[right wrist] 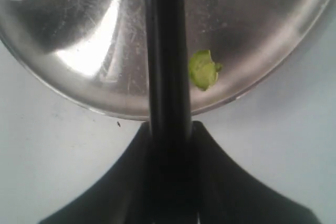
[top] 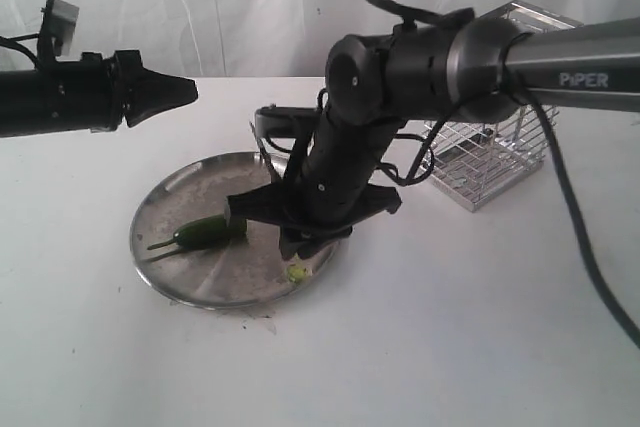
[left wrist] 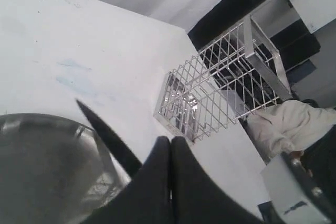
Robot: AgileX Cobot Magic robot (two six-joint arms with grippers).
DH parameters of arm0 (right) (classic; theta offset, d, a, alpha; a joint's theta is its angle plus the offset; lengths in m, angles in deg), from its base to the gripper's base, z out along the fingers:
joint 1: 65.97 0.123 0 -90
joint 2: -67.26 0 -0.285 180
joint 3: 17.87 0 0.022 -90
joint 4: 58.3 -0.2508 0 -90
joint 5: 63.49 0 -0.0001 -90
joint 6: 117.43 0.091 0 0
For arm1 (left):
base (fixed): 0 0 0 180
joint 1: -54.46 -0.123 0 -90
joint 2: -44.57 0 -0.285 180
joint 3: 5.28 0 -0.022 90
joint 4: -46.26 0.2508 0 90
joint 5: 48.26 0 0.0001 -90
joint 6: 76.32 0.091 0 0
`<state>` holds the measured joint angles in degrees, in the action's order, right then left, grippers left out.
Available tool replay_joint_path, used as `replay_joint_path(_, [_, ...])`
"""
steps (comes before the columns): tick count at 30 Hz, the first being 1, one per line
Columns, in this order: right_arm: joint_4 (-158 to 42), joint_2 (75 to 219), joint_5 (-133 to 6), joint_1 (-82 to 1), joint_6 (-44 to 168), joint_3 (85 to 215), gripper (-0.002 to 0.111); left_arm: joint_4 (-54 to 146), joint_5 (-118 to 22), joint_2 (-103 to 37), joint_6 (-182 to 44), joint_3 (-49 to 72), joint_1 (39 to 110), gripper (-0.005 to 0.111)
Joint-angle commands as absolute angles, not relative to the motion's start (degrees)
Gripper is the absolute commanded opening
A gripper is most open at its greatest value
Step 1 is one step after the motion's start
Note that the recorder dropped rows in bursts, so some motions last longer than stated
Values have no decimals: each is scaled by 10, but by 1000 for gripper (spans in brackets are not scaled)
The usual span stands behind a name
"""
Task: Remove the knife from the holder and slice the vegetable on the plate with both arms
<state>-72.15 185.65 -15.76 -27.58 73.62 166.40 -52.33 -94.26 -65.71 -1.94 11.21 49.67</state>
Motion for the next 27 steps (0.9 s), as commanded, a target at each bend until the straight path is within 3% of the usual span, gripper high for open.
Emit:
replay_joint_path(1, [-679, 1795, -158, -278, 726, 1665, 0, -537, -903, -575, -9, 151, 494, 0])
replay_joint_path(5, [-647, 1751, -137, -278, 726, 1665, 0, -524, -814, -486, -7, 186, 495, 0])
replay_joint_path(10, [-653, 1742, -129, -278, 689, 1665, 0, -448, -549, -379, -16, 258, 525, 0])
replay_joint_path(13, [-669, 1766, -154, -278, 672, 1665, 0, -448, -468, -342, -16, 294, 540, 0])
replay_joint_path(23, [-717, 1916, -204, -284, 677, 1705, 0, -445, -509, -346, -15, 325, 564, 0])
replay_joint_path(27, [-719, 1946, -207, -284, 677, 1711, 9, -449, -511, -351, -15, 325, 564, 0])
